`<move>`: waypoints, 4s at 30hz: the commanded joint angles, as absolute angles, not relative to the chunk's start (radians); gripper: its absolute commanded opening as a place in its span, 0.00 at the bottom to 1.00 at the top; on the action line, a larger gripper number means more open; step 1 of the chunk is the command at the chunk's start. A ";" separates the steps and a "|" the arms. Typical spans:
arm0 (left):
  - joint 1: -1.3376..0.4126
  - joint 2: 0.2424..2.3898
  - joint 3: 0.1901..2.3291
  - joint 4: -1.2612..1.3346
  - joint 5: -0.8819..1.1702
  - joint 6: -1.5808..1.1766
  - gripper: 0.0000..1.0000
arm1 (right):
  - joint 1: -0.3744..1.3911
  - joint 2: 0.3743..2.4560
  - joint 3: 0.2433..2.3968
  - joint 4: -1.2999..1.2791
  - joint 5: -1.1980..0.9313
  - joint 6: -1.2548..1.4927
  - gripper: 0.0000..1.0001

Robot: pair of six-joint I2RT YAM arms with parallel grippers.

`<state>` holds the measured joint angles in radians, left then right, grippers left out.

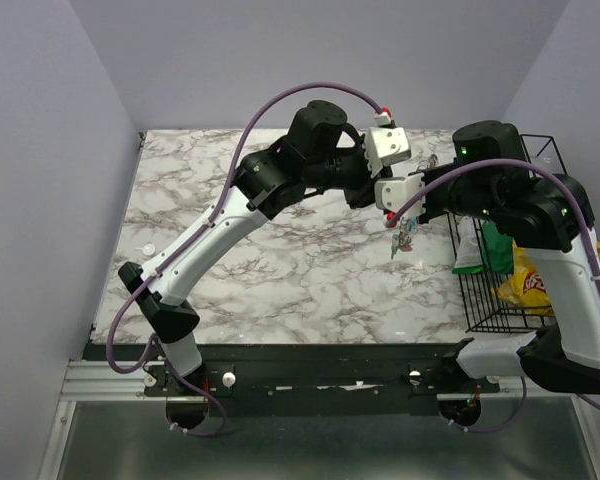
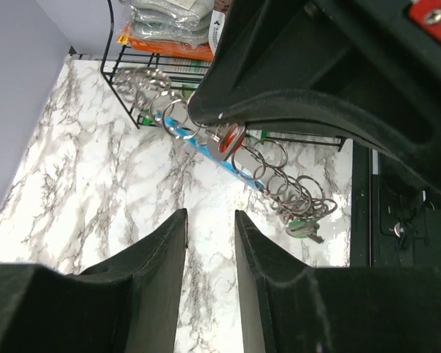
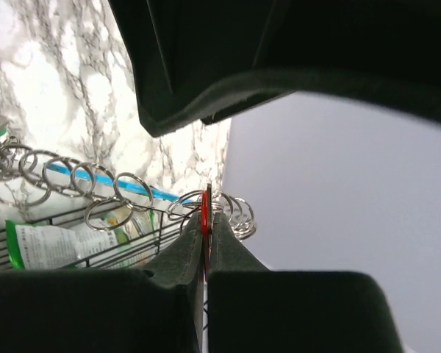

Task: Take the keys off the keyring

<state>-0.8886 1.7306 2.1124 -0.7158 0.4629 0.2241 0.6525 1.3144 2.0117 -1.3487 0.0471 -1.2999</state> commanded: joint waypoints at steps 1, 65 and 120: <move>-0.871 1.677 2.114 -0.710 0.433 0.222 0.42 | 0.647 1.296 2.042 -1.385 0.139 -1.365 0.01; -0.684 1.664 2.099 -0.557 0.997 0.106 0.55 | 0.647 1.284 2.143 -1.529 -0.433 -1.451 0.01; -0.741 1.687 2.059 -0.431 1.227 -0.044 0.49 | 0.647 1.307 2.220 -1.528 -0.517 -1.391 0.01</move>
<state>-0.7353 1.6909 2.0628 -0.4675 1.2316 0.0029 0.6525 1.3144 2.2250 -1.3926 -0.4934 -1.4029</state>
